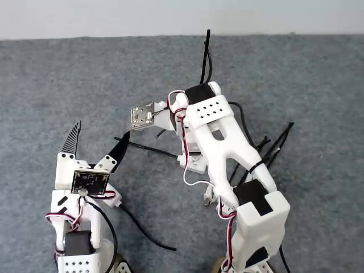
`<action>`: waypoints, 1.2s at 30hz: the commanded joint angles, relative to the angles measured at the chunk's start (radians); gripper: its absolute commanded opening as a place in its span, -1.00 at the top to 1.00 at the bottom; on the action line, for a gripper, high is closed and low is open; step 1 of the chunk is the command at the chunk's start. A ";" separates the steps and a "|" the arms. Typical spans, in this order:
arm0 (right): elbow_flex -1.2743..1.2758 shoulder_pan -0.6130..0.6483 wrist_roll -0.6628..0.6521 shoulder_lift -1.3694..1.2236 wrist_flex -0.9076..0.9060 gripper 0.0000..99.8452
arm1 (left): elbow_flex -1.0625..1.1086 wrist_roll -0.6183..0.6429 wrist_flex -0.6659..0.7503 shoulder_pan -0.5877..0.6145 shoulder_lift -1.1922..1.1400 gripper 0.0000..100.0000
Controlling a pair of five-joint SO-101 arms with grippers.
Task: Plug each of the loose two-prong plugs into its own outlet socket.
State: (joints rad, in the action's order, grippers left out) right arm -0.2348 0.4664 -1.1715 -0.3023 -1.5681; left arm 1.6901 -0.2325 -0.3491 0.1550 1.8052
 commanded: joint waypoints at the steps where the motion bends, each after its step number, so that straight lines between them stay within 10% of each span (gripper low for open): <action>1: -0.051 -0.004 0.015 0.007 -0.025 0.98 | -0.007 0.014 0.023 0.002 0.008 0.24; 36: 0.018 0.038 -0.063 -0.041 0.005 0.98 | -0.007 0.012 0.023 0.002 0.008 0.24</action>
State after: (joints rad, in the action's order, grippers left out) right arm -0.2087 0.4864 -1.2252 -0.3452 -1.5635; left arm 1.6901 -0.2325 -0.3491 0.1550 1.8052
